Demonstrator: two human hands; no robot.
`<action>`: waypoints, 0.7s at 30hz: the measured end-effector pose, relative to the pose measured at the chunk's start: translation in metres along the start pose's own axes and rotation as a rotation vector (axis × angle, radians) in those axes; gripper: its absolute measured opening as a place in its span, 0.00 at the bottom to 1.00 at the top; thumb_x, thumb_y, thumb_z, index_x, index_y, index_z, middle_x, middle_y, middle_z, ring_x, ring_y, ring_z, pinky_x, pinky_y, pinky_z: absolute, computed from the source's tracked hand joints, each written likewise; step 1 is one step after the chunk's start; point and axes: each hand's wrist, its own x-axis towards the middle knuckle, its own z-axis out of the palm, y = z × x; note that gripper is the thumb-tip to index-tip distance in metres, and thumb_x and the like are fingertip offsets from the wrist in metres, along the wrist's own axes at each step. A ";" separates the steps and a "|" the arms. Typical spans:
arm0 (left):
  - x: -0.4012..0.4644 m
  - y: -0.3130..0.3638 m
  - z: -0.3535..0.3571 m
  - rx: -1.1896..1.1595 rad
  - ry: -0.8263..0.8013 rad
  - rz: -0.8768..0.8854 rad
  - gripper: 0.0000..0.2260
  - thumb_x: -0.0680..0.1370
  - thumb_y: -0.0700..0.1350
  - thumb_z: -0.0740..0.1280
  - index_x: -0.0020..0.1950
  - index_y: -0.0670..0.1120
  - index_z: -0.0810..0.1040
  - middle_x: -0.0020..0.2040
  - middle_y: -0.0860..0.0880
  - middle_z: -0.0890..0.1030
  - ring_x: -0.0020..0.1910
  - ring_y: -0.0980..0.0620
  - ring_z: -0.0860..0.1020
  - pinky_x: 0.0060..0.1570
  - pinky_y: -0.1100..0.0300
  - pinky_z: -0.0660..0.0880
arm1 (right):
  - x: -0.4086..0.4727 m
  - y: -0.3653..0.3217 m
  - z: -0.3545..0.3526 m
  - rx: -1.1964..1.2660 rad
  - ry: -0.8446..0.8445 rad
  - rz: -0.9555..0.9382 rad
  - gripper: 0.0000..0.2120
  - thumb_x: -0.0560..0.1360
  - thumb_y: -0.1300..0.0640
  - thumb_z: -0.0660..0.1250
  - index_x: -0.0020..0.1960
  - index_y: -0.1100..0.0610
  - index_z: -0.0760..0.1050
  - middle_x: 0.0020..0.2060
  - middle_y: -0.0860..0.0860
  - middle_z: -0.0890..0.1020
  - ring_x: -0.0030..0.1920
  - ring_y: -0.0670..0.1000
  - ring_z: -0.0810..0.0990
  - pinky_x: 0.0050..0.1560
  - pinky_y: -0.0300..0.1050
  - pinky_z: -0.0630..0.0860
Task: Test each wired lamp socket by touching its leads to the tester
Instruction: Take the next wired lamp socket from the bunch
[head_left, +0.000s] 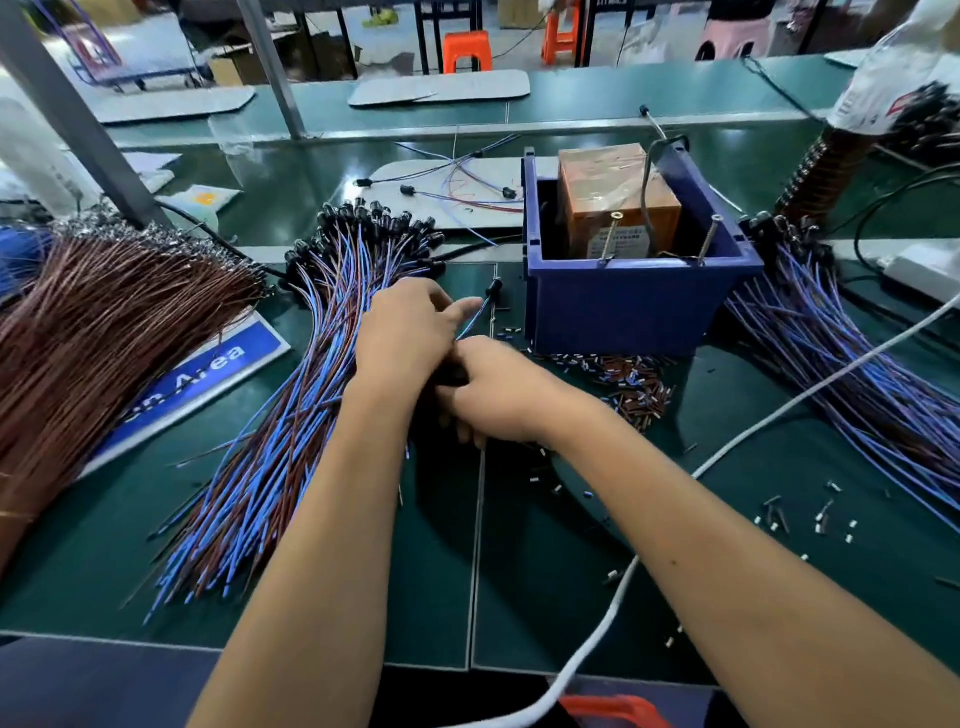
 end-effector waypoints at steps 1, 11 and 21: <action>0.002 0.000 0.003 -0.006 -0.037 -0.033 0.15 0.76 0.62 0.73 0.43 0.50 0.83 0.38 0.49 0.83 0.46 0.44 0.82 0.47 0.54 0.76 | -0.002 0.004 -0.002 0.065 -0.012 -0.005 0.07 0.80 0.68 0.61 0.51 0.69 0.77 0.39 0.63 0.84 0.32 0.58 0.81 0.30 0.46 0.78; 0.009 -0.005 0.010 -0.115 -0.180 -0.085 0.10 0.74 0.51 0.78 0.39 0.47 0.83 0.35 0.47 0.84 0.42 0.44 0.85 0.47 0.49 0.82 | -0.009 0.012 -0.008 0.304 -0.080 -0.045 0.06 0.83 0.72 0.61 0.54 0.69 0.77 0.37 0.56 0.83 0.29 0.49 0.81 0.32 0.38 0.78; -0.008 0.021 -0.008 -0.924 0.140 0.065 0.08 0.85 0.40 0.59 0.47 0.45 0.71 0.32 0.54 0.73 0.28 0.55 0.68 0.25 0.59 0.66 | -0.016 0.000 0.002 0.516 0.073 -0.066 0.11 0.87 0.60 0.61 0.63 0.66 0.74 0.48 0.62 0.79 0.44 0.59 0.82 0.37 0.46 0.81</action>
